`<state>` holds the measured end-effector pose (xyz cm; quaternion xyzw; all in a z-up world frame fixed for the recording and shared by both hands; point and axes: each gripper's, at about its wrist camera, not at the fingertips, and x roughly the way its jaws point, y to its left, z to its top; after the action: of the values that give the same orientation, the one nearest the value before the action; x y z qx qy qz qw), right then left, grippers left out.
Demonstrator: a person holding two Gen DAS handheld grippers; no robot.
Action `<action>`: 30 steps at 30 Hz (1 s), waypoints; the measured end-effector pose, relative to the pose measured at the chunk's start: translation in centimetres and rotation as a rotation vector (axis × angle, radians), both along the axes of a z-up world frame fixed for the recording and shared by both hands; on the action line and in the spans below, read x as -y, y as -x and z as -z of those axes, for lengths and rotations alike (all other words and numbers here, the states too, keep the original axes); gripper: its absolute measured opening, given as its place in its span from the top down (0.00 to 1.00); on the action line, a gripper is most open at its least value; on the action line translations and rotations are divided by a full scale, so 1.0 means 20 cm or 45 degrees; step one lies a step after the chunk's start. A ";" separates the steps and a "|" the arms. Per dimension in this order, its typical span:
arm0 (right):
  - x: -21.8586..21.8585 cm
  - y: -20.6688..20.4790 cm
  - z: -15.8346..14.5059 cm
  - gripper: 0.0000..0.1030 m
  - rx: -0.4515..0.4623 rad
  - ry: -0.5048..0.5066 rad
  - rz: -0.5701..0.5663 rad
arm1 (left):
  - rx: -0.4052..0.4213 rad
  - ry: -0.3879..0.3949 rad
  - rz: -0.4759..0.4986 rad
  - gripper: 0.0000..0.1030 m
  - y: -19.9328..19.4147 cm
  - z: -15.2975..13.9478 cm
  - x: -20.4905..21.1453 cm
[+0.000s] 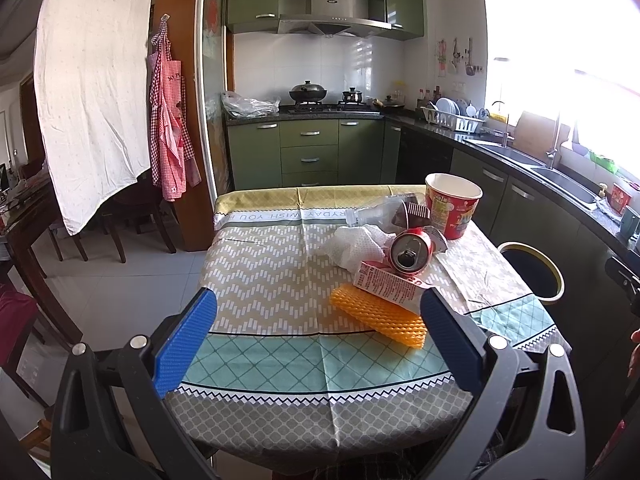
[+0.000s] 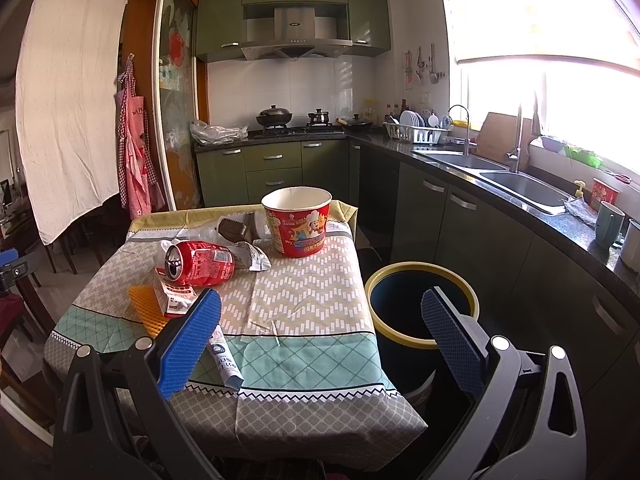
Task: Collect trash
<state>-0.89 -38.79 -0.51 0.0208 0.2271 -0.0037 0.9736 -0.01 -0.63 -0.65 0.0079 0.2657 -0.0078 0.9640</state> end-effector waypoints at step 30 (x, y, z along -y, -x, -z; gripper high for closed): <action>-0.01 -0.01 0.00 0.04 -0.011 -0.004 -0.001 | -0.015 -0.008 0.002 0.06 -0.01 -0.01 -0.01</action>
<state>-0.60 -38.67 -0.46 0.0221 0.2311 -0.0031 0.9727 0.18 -0.47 -0.44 0.0109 0.2713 -0.0076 0.9624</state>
